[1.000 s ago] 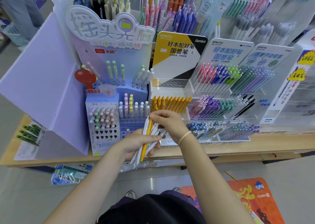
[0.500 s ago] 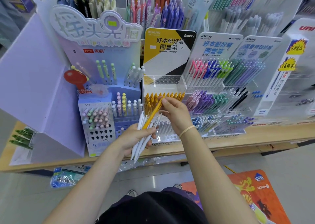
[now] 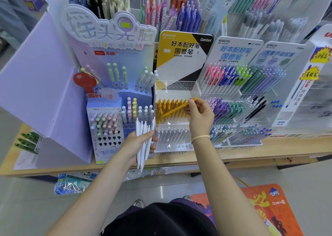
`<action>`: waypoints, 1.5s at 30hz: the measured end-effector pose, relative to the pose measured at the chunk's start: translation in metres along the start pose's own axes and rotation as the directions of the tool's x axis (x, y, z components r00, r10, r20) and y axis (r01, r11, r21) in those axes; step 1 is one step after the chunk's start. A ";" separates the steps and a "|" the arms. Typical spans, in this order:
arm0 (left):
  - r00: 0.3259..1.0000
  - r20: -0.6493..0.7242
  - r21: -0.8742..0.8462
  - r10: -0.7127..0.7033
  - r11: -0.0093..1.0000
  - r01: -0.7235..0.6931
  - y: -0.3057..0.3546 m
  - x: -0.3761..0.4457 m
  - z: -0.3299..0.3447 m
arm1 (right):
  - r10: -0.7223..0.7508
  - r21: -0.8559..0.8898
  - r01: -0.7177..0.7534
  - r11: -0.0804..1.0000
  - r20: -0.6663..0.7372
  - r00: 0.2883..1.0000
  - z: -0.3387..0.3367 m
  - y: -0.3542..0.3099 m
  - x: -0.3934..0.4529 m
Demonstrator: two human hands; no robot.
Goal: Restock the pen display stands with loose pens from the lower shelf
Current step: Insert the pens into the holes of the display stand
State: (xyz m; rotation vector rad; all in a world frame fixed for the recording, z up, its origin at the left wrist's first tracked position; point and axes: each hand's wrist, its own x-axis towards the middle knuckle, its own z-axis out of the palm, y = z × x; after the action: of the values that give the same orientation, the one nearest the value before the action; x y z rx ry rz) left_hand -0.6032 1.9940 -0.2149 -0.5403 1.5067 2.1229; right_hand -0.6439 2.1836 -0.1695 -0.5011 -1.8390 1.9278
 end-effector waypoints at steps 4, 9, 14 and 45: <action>0.999 0.038 -0.030 0.002 1.000 -0.001 0.002 -0.002 -0.001 | -0.064 -0.121 0.072 0.990 0.071 0.995 0.004 0.010 0.001; 0.998 0.056 0.000 0.010 1.000 -0.010 0.005 -0.003 -0.003 | -0.097 -0.259 0.137 0.956 0.162 0.982 0.016 0.024 -0.002; 0.998 0.064 -0.002 0.012 1.000 -0.012 0.009 -0.004 -0.007 | -0.048 -0.374 0.149 0.915 0.265 0.963 0.021 0.033 -0.001; 0.970 0.227 0.086 -0.081 0.994 0.063 0.009 -0.005 0.009 | 0.355 -0.117 -0.344 0.932 0.487 0.798 -0.005 0.011 -0.017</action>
State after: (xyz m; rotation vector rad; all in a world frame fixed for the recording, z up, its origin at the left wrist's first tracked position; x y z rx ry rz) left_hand -0.6052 1.9988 -0.2024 -0.3036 1.4111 1.9853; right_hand -0.6273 2.1780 -0.1811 -0.3895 -2.2088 2.4751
